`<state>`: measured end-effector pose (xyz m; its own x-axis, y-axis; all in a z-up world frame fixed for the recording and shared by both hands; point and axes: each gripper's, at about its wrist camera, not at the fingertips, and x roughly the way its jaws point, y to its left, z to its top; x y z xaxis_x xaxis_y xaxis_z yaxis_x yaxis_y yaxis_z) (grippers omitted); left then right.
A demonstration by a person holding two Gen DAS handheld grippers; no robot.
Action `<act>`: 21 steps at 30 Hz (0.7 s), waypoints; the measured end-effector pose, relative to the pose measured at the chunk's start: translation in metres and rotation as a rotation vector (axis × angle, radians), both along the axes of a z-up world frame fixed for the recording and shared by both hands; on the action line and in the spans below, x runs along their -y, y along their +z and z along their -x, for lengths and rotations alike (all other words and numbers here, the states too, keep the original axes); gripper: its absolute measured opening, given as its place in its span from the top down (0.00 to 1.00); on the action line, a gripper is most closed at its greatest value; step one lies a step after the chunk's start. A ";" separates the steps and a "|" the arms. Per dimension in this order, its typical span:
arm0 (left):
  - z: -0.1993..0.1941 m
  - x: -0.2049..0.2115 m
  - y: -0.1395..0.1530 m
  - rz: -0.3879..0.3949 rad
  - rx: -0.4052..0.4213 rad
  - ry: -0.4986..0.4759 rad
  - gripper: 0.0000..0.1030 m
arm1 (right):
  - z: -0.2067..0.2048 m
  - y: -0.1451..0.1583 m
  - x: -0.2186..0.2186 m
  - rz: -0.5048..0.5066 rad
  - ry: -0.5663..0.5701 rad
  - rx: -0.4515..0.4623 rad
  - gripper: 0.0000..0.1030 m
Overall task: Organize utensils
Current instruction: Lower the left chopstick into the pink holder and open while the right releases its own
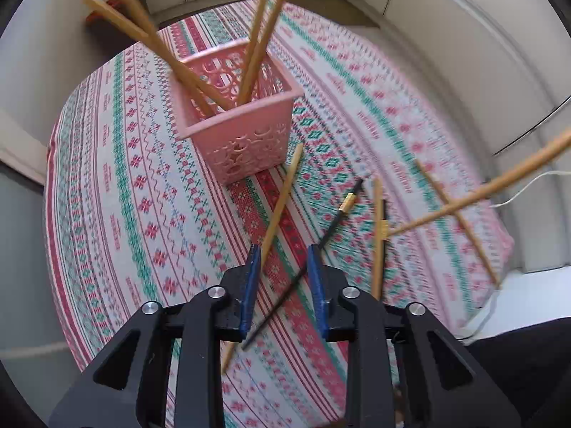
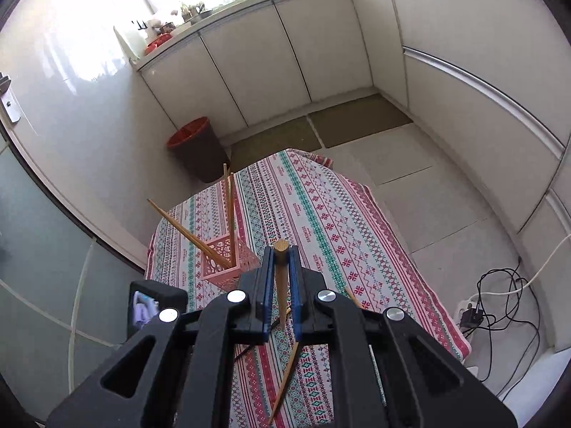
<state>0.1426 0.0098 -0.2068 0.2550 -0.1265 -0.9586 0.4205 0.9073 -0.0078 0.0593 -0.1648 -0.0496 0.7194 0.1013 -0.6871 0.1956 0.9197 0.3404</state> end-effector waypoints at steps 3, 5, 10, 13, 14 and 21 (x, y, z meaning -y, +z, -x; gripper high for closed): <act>-0.005 0.016 -0.009 -0.026 0.007 -0.025 0.72 | -0.002 -0.005 0.009 -0.008 -0.009 -0.012 0.92; -0.005 0.031 -0.007 -0.010 0.014 -0.064 0.69 | -0.003 -0.008 0.017 -0.011 -0.023 -0.017 0.92; -0.008 0.064 -0.020 -0.059 0.008 -0.123 0.67 | -0.004 -0.014 0.040 -0.041 -0.054 -0.032 0.92; -0.017 0.076 -0.037 -0.100 -0.028 -0.127 0.67 | -0.003 -0.014 0.052 -0.053 -0.065 -0.031 0.92; -0.020 0.080 -0.044 -0.123 -0.043 -0.129 0.67 | -0.003 -0.014 0.055 -0.056 -0.068 -0.031 0.92; -0.021 0.087 -0.053 -0.115 -0.030 -0.156 0.92 | -0.002 -0.013 0.067 -0.076 -0.077 -0.031 0.92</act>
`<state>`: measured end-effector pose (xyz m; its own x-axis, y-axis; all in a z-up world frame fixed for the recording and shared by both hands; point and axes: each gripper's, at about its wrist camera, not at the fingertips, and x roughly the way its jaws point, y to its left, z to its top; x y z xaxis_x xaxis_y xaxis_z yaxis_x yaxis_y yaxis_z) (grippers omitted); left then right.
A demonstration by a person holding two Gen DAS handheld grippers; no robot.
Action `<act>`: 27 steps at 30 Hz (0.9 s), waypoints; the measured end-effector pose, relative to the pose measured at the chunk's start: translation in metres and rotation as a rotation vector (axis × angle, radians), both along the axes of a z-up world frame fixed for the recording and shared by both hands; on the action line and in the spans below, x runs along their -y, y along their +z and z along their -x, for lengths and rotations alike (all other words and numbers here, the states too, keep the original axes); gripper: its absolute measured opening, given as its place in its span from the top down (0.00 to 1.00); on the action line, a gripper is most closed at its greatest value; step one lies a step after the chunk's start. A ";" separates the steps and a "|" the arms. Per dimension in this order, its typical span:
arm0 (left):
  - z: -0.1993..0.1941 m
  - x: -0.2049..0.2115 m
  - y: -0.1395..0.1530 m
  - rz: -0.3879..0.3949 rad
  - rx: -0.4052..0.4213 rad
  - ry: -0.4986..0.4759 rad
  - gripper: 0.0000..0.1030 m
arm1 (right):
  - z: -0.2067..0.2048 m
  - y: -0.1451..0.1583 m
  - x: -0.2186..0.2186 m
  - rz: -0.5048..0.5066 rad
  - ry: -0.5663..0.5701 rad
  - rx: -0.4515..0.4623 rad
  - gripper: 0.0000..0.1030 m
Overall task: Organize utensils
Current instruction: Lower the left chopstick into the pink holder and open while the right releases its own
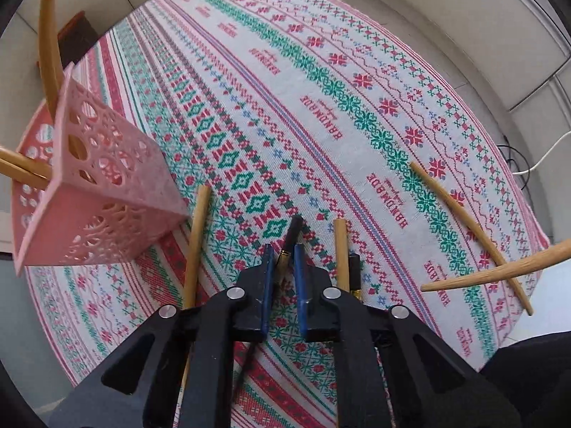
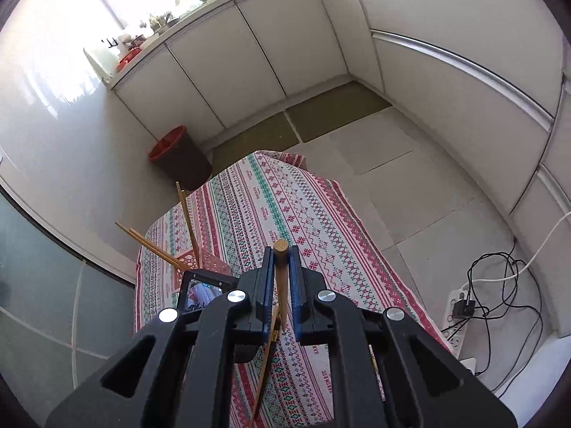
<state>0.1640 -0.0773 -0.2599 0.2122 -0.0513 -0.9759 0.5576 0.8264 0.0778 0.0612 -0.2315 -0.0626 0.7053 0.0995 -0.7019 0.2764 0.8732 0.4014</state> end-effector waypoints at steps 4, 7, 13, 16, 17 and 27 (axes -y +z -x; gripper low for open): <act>0.017 -0.008 0.027 0.049 0.073 -0.003 0.94 | 0.005 0.006 -0.004 0.005 0.006 0.015 0.92; 0.033 -0.030 0.067 0.139 0.129 0.018 0.94 | 0.010 0.015 -0.009 0.012 0.013 0.039 0.92; 0.067 -0.072 0.147 0.318 0.269 0.056 0.94 | 0.024 0.041 -0.026 0.032 0.034 0.111 0.92; 0.072 -0.085 0.178 0.397 0.345 0.096 0.94 | 0.031 0.059 -0.032 0.029 0.042 0.156 0.92; 0.074 -0.093 0.191 0.425 0.371 0.110 0.94 | 0.032 0.065 -0.033 0.025 0.044 0.171 0.92; 0.051 -0.128 0.289 0.570 0.612 0.222 0.94 | 0.004 0.118 -0.039 -0.011 0.065 0.280 0.92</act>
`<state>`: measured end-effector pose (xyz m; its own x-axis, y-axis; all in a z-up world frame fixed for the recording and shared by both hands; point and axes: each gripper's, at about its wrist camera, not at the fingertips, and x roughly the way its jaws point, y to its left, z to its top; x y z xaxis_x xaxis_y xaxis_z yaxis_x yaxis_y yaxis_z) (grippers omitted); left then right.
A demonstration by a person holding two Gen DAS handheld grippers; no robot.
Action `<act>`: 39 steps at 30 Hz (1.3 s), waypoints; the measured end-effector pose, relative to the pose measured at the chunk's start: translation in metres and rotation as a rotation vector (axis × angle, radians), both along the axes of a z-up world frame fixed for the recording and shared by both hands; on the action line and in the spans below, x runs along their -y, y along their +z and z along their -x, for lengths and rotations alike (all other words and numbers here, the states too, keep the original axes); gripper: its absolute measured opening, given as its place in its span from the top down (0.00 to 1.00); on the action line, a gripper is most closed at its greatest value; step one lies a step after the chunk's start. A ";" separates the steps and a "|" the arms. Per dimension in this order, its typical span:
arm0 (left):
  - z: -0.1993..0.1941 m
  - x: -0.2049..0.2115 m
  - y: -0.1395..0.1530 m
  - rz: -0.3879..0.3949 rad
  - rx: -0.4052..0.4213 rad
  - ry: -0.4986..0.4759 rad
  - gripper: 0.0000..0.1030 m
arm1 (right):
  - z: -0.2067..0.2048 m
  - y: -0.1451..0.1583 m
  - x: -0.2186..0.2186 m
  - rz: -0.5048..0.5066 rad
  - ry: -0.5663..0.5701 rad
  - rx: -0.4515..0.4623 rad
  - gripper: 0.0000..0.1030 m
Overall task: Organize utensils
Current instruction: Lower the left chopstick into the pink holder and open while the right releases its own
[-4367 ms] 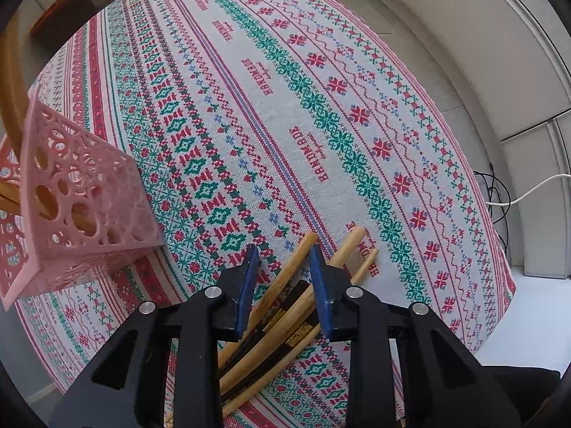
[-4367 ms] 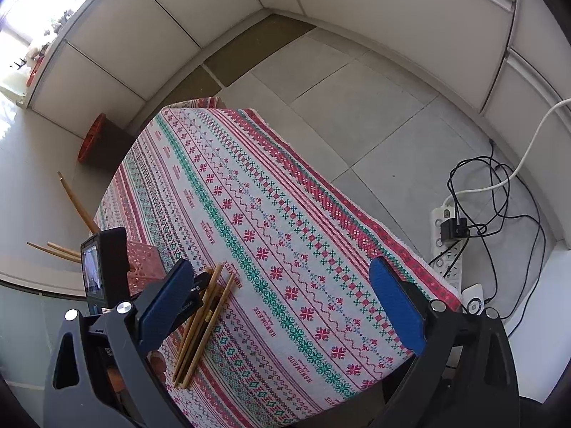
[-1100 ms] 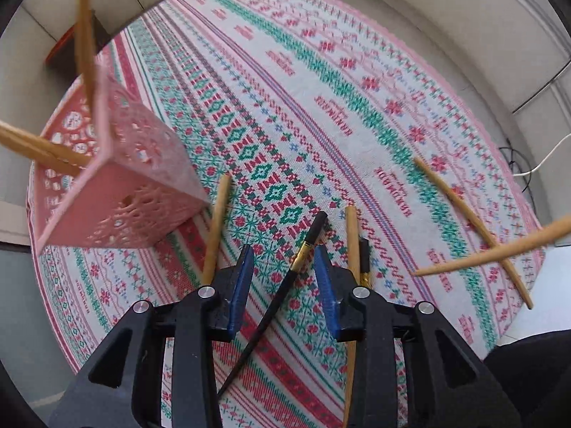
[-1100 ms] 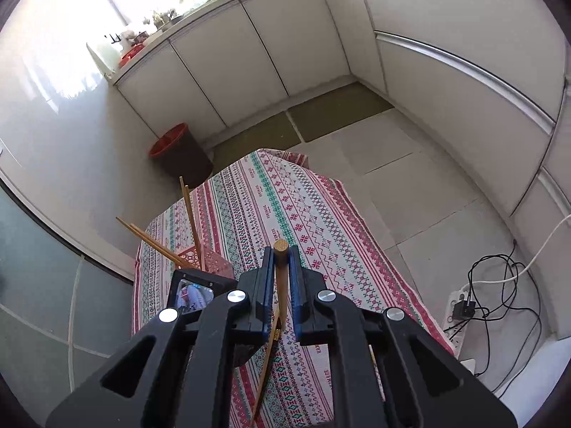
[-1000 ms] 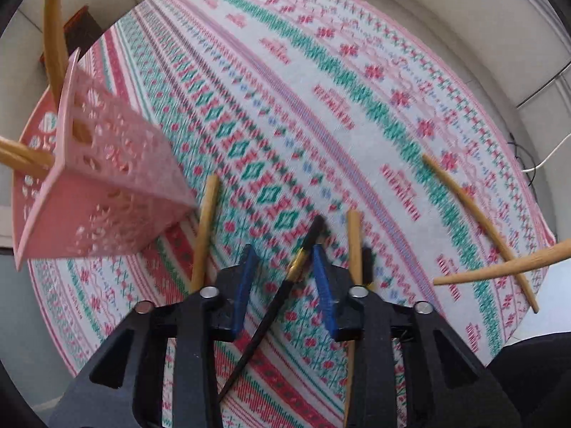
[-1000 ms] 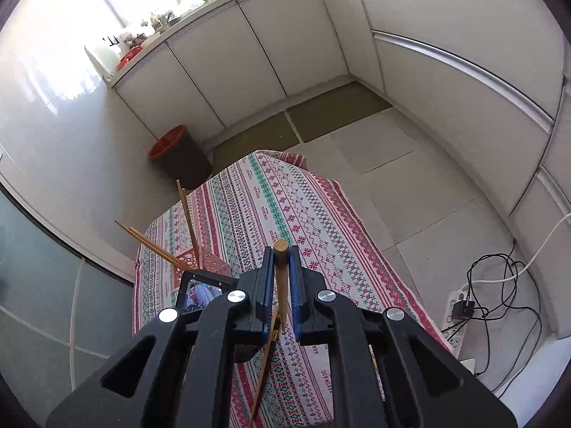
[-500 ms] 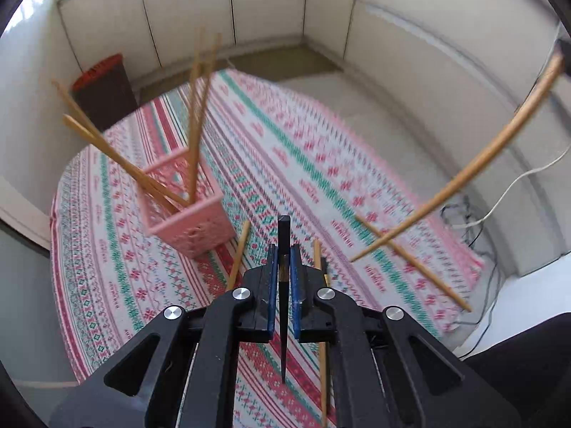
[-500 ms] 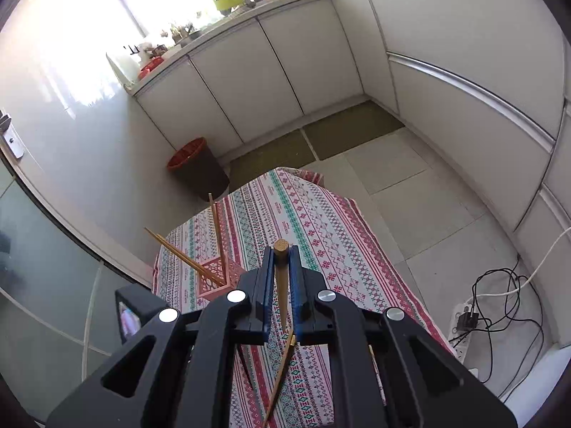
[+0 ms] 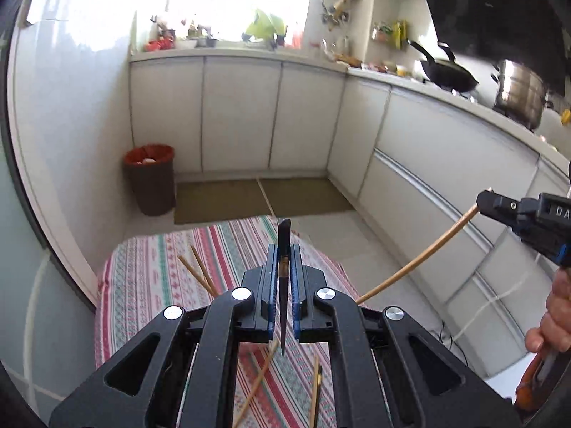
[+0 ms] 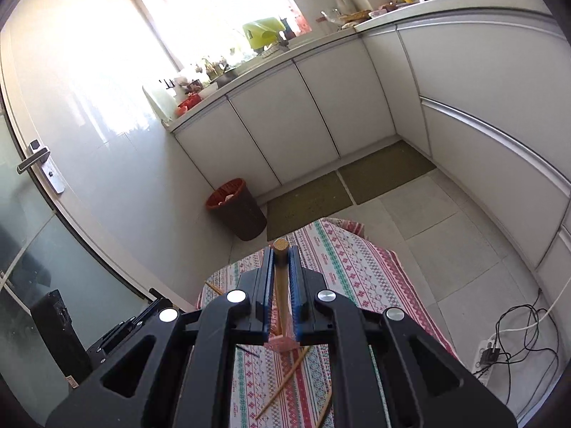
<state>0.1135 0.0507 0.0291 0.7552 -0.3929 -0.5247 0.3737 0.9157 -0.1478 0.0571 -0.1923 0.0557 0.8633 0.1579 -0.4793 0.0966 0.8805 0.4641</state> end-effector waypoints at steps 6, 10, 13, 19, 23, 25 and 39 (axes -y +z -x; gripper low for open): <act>-0.019 -0.007 -0.001 0.009 -0.003 0.066 0.94 | -0.038 0.008 -0.024 0.011 0.039 0.026 0.92; -0.042 -0.008 -0.023 -0.010 -0.036 0.101 0.94 | -0.064 -0.006 -0.040 0.027 0.061 -0.005 0.92; -0.059 -0.008 -0.046 -0.045 -0.040 0.138 0.94 | -0.084 -0.021 -0.051 0.043 0.075 -0.035 0.92; -0.076 -0.023 -0.072 -0.005 -0.147 0.161 0.91 | -0.108 -0.043 -0.067 0.079 0.094 -0.091 0.92; -0.065 -0.039 -0.056 0.045 -0.117 0.188 0.79 | -0.119 -0.051 -0.076 0.090 0.104 -0.114 0.92; -0.059 -0.043 -0.047 0.059 -0.095 0.196 0.75 | -0.123 -0.055 -0.083 0.102 0.109 -0.121 0.92; -0.053 -0.053 -0.044 0.022 -0.105 0.215 0.64 | -0.151 -0.100 -0.114 0.208 0.127 -0.198 0.81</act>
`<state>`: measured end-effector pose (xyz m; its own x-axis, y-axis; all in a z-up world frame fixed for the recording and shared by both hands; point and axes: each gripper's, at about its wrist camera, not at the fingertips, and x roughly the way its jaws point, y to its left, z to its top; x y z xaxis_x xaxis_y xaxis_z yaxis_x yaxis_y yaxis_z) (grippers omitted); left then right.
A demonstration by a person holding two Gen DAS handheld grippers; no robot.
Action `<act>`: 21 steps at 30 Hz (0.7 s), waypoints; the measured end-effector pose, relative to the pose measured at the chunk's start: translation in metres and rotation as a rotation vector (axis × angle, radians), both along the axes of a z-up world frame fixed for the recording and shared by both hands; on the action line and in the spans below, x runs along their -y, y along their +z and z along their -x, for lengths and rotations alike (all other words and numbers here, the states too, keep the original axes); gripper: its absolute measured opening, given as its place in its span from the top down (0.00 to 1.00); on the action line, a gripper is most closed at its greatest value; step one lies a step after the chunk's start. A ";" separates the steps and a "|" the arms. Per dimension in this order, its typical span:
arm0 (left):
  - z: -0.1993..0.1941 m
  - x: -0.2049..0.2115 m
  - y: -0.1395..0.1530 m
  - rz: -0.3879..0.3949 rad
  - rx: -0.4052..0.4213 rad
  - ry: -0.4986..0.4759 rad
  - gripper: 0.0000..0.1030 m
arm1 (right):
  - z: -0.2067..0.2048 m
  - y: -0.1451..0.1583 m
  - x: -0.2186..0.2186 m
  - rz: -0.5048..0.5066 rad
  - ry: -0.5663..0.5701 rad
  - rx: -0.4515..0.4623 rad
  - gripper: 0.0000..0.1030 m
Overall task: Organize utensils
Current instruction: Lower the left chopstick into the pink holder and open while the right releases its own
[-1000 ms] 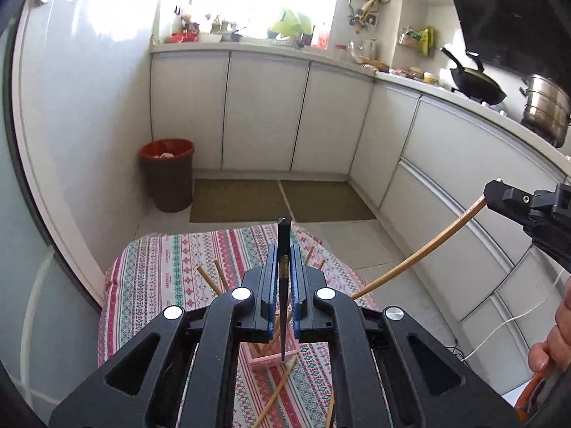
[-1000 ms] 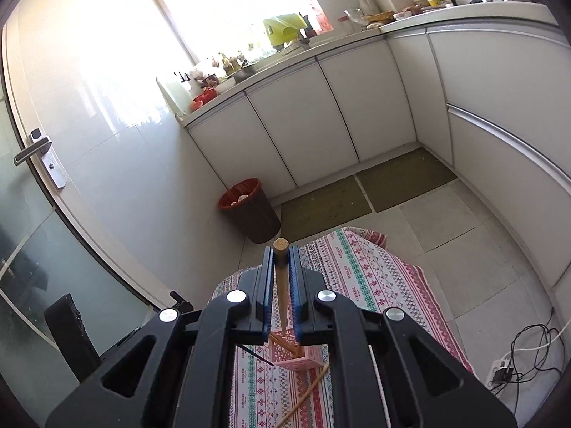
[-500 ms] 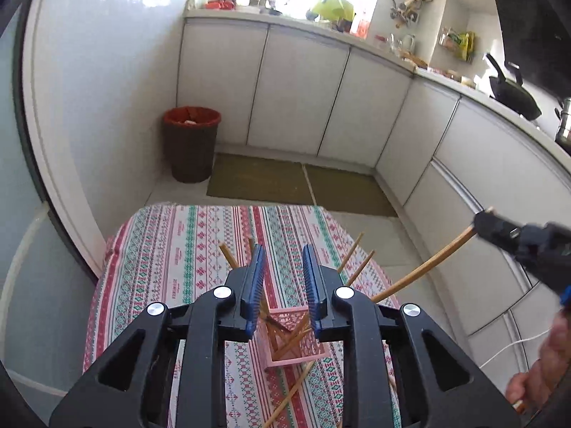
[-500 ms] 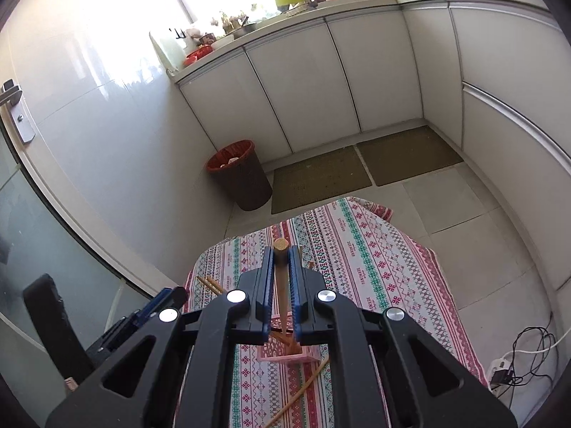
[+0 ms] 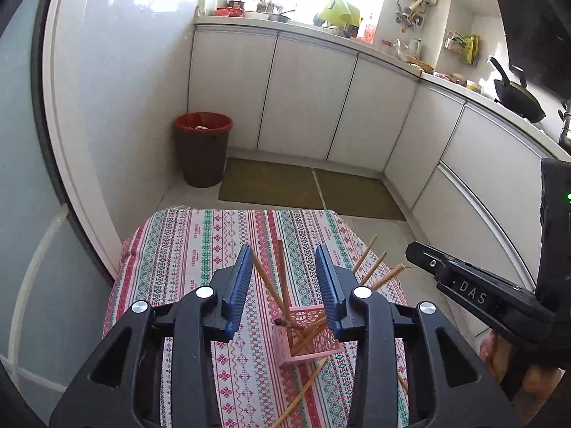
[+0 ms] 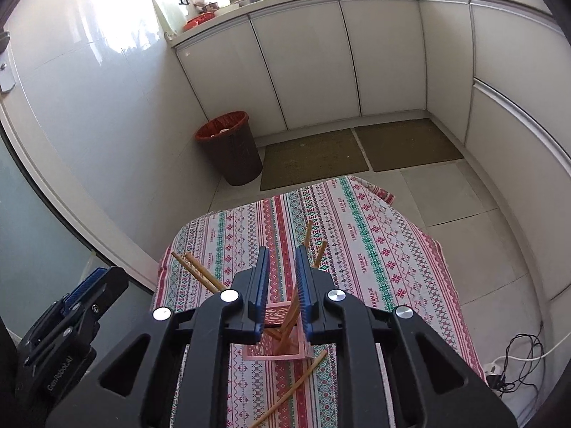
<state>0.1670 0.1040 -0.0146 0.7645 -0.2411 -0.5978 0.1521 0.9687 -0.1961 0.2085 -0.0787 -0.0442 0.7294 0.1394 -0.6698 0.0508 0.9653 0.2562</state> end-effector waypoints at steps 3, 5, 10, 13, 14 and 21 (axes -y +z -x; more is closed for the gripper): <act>0.001 0.003 0.000 -0.006 -0.003 -0.008 0.60 | 0.004 0.003 0.000 0.019 -0.008 0.005 0.77; 0.002 0.006 0.000 -0.014 -0.008 -0.007 0.58 | 0.009 0.004 0.000 0.050 -0.011 0.009 0.74; 0.006 0.013 -0.003 -0.029 -0.012 -0.008 0.49 | 0.024 0.005 0.006 0.129 -0.039 0.023 0.64; 0.011 0.018 -0.006 -0.044 -0.012 -0.005 0.36 | 0.035 0.006 0.012 0.173 -0.060 0.036 0.54; 0.012 0.021 -0.006 -0.048 -0.013 -0.005 0.34 | 0.038 0.005 0.013 0.190 -0.067 0.041 0.48; 0.021 0.033 -0.018 -0.095 -0.032 -0.017 0.19 | 0.068 0.000 0.032 0.274 -0.142 0.074 0.19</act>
